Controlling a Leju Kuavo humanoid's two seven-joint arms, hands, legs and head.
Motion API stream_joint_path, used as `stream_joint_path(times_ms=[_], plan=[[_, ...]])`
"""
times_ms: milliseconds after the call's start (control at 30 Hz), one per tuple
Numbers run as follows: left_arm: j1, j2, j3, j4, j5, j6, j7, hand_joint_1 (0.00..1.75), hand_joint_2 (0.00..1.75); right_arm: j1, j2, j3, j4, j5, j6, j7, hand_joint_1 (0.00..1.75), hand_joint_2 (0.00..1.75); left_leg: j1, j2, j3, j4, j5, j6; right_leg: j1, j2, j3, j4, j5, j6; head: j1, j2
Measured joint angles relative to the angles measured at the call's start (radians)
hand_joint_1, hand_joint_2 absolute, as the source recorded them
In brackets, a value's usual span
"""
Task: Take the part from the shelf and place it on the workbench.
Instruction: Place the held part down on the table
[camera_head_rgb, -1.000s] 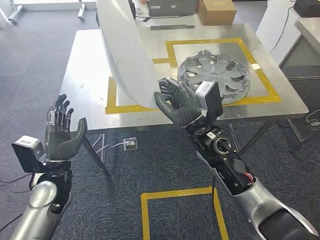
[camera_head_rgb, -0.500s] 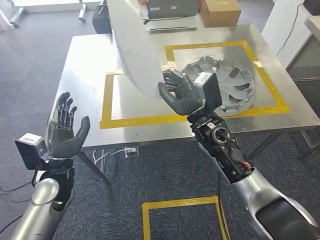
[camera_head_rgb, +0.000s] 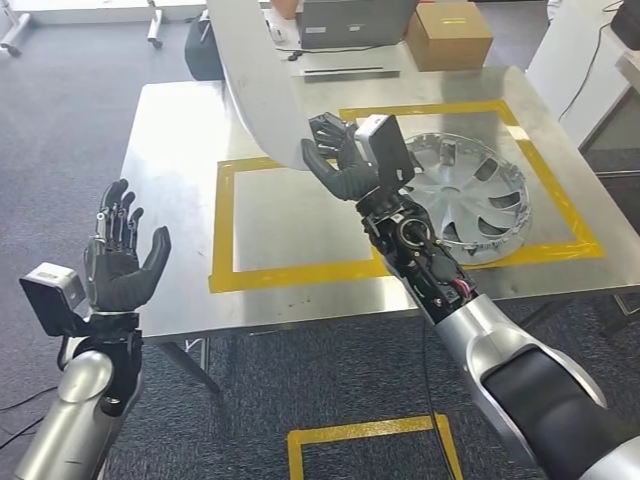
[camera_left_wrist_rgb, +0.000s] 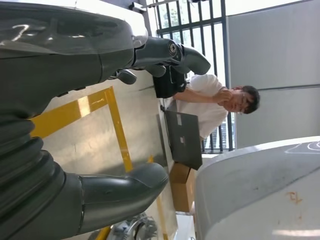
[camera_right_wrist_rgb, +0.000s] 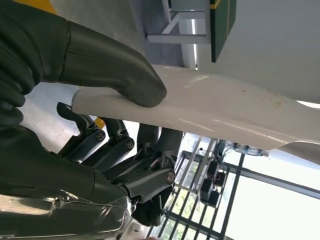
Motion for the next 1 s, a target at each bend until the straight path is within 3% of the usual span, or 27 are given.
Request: stream_joint_path(times_ms=[33, 100, 233, 267, 333, 400, 500, 533, 767, 1000], plan=[[0.001, -0.001, 0.0, 0.002, 0.0, 0.0, -0.001, 0.0, 1.75, -0.005, 0.002, 0.0, 0.02, 0.004, 0.001, -0.004, 1.75, 1.75, 0.0, 0.0, 0.005, 0.0, -0.007, 0.001, -0.001, 0.0, -0.05, 0.072, -0.013, 0.003, 0.004, 0.0], [0.004, -0.003, 0.0, 0.007, 0.001, 0.0, -0.003, 0.0, 1.75, -0.007, 0.006, 0.002, 0.059, 0.009, 0.002, -0.009, 1.75, 1.75, 0.0, -0.002, 0.017, 0.002, -0.021, 0.002, -0.003, 0.0, -0.116, 0.14, 0.001, 0.005, 0.01, 0.0], [0.005, -0.004, 0.0, 0.01, 0.001, 0.0, -0.004, 0.0, 1.75, -0.008, 0.007, 0.003, 0.081, 0.01, 0.002, -0.011, 1.75, 1.75, 0.0, -0.005, 0.026, 0.003, -0.029, 0.001, -0.003, 0.0, -0.131, 0.128, 0.035, 0.005, 0.014, 0.0], [0.005, -0.004, 0.0, 0.01, 0.002, 0.0, -0.005, 0.0, 1.75, -0.009, 0.007, 0.003, 0.085, 0.01, 0.002, -0.011, 1.75, 1.75, 0.0, -0.006, 0.03, 0.004, -0.031, 0.0, -0.003, 0.0, -0.128, 0.11, 0.052, 0.004, 0.016, 0.0], [0.004, -0.008, 0.0, 0.015, 0.002, 0.0, -0.008, 0.0, 1.75, -0.023, 0.011, 0.003, 0.12, 0.015, 0.001, -0.014, 1.75, 1.75, 0.0, -0.009, 0.046, 0.007, -0.047, -0.008, 0.001, 0.0, -0.098, -0.016, 0.15, -0.007, 0.025, 0.0], [0.002, -0.01, -0.001, 0.021, 0.002, -0.001, -0.013, 0.0, 1.75, -0.043, 0.02, 0.005, 0.168, 0.024, 0.001, -0.022, 1.75, 1.75, -0.005, -0.012, 0.052, 0.015, -0.062, -0.017, 0.004, 0.002, -0.06, -0.136, 0.211, -0.011, 0.032, 0.0], [-0.003, -0.011, -0.001, 0.026, 0.002, -0.001, -0.019, 0.0, 1.75, -0.06, 0.029, 0.007, 0.216, 0.037, -0.007, -0.038, 1.75, 1.75, -0.01, -0.011, 0.04, 0.026, -0.066, -0.019, 0.0, 0.01, -0.034, -0.178, 0.165, -0.001, 0.027, 0.0], [-0.004, -0.012, -0.001, 0.027, 0.002, -0.001, -0.02, 0.0, 1.75, -0.063, 0.03, 0.007, 0.231, 0.041, -0.009, -0.042, 1.75, 1.75, -0.011, -0.01, 0.039, 0.027, -0.067, -0.019, -0.001, 0.012, -0.032, -0.182, 0.159, -0.004, 0.023, 0.0], [-0.009, -0.017, -0.002, 0.04, 0.004, 0.0, -0.03, 0.0, 1.75, -0.088, 0.039, 0.009, 0.322, 0.056, -0.018, -0.057, 1.75, 1.75, -0.01, -0.007, 0.046, 0.016, -0.064, -0.022, 0.001, 0.013, -0.03, -0.181, 0.159, -0.017, 0.002, 0.0], [-0.01, -0.018, -0.003, 0.047, 0.013, 0.007, -0.034, 0.0, 1.75, -0.117, 0.039, 0.009, 0.416, 0.089, -0.045, -0.068, 1.75, 1.75, -0.008, -0.007, 0.046, 0.015, -0.062, -0.026, 0.002, 0.012, -0.03, -0.181, 0.16, -0.02, -0.002, 0.0]])
